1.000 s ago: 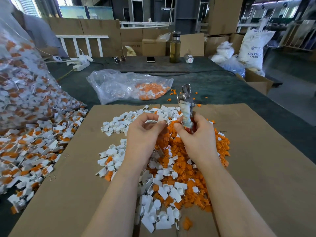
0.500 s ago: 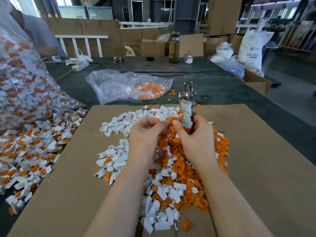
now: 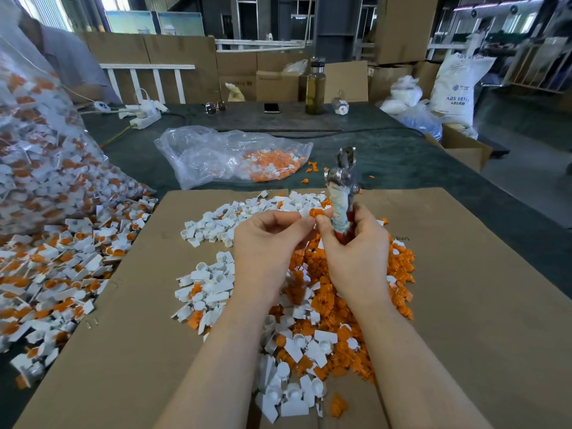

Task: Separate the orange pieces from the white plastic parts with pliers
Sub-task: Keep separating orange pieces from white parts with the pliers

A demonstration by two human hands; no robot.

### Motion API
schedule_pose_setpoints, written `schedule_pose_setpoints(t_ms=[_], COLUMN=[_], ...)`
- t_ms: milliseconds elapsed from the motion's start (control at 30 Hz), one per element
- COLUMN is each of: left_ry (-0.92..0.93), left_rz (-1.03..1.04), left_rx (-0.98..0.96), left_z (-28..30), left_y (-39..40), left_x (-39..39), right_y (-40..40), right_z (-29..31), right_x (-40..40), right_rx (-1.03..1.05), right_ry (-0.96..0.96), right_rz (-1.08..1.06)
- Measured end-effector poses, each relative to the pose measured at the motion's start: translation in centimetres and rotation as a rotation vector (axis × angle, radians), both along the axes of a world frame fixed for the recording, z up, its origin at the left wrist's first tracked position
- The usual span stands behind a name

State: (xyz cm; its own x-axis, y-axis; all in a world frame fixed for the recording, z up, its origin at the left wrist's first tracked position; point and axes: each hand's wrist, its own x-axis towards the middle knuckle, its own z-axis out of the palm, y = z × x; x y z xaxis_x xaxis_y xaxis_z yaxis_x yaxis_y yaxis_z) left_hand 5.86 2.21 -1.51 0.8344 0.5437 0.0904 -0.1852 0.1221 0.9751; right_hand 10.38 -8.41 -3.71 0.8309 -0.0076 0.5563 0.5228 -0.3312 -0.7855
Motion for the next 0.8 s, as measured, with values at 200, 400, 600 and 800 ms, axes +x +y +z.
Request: schedule_pose_setpoints(t_ms=[200,400,600,800], left_ry=[0.000,0.006,-0.008,0.010], left_rz=[0.033,0.050,0.098,0.144], left_rx=[0.141,0.205,0.236,0.250], left_z=[0.14,0.08,-0.26,-0.48], left_y=[-0.14,-0.17,-0.18,-0.14], left_x=[-0.15,-0.19,0.04,0.20], right_y=[0.08,0.08,-0.06,-0.33], right_z=[0.03,0.08,0.23,0.40], right_x=[-0.07,-0.12,-0.04,-0.02], right_rx=[0.013,-0.010,-0.056,-0.085], right_ry=[-0.007,-0.014,0.002,0.032], right_rz=[0.000,0.019,0.072,0.126])
